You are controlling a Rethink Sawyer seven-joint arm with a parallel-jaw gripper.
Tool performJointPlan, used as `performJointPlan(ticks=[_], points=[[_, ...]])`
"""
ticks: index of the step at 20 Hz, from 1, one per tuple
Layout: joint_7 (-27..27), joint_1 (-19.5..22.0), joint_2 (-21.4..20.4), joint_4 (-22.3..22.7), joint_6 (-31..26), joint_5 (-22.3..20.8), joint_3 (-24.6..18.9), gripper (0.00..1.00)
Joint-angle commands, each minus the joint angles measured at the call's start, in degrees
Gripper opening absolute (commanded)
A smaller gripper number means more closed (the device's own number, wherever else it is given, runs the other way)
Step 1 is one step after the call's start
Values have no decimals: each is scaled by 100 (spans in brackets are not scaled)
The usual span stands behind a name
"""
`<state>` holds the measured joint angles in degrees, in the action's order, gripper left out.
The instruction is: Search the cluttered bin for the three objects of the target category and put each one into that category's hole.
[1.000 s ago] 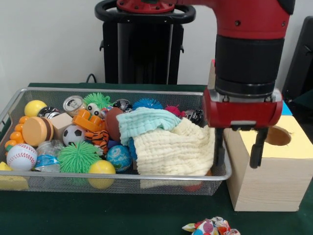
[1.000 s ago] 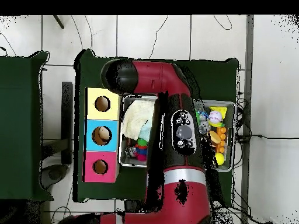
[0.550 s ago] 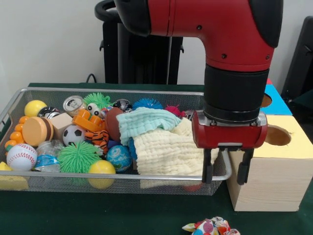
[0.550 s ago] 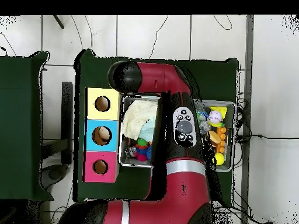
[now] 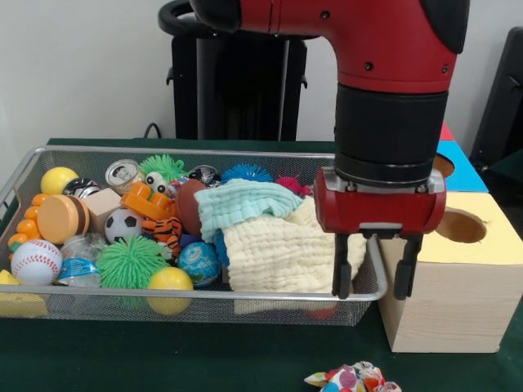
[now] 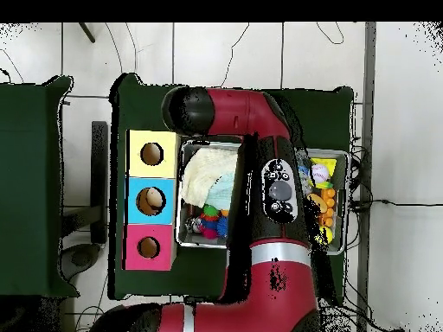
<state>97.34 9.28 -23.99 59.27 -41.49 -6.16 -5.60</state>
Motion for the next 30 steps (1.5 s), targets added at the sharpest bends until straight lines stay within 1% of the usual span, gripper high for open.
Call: performJointPlan(ticks=[1, 5, 8, 11, 13, 16, 19, 23, 25, 29, 30], points=[[341, 102, -110, 518, 45, -197, -1, 100], [380, 139, -12, 467, 80, -136, -81, 100], [422, 113, 73, 363, 28, -150, -46, 100], [459, 50, 291, 70, -141, -235, 77, 100], [484, 12, 511, -158, -220, -304, 155, 100], [556, -34, 775, -389, -206, -368, 257, 100], [581, -56, 887, -491, -143, -363, 305, 100], [646, -83, 893, -447, 69, -323, 338, 100], [742, -121, 970, -477, 305, -304, 353, 100], [765, -155, 1054, -537, 466, -251, 372, 100], [799, -156, 1067, -529, 595, -240, 361, 100]])
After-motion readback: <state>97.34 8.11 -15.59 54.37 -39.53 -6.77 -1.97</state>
